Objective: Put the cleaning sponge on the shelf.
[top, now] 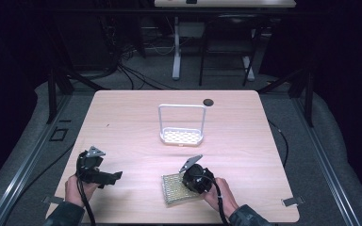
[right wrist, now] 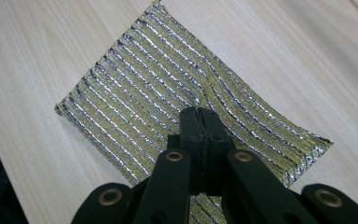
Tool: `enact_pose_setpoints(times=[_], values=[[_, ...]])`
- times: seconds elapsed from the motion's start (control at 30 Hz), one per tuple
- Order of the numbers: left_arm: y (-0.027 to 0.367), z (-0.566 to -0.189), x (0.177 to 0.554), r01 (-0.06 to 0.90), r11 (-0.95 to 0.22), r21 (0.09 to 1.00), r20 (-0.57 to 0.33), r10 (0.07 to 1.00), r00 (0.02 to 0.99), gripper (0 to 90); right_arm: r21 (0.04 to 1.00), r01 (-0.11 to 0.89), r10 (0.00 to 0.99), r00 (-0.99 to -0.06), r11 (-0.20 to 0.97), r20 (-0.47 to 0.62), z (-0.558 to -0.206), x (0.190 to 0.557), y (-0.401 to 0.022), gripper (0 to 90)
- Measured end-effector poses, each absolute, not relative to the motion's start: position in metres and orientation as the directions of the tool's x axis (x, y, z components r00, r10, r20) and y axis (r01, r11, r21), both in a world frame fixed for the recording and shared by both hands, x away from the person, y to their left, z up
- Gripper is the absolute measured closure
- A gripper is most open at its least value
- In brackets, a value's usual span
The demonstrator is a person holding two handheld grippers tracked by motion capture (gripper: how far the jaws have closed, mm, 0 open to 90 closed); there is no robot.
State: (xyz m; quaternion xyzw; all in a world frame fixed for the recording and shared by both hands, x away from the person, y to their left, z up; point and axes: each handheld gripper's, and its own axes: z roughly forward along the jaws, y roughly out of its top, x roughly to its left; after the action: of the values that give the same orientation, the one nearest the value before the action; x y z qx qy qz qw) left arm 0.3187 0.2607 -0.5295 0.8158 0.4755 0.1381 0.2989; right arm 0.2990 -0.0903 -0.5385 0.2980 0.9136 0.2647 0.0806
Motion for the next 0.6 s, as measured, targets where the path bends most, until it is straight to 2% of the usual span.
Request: enact_pose_setpoints(times=[0.6], values=[[0.261, -0.529, 0.319, 0.690, -0.361, 0.628, -0.061, 0.860, 0.506, 0.2, 0.608, 0.476, 0.625, -0.780, 0.636, -0.044, -0.506, 0.305, -0.102, 90.0]])
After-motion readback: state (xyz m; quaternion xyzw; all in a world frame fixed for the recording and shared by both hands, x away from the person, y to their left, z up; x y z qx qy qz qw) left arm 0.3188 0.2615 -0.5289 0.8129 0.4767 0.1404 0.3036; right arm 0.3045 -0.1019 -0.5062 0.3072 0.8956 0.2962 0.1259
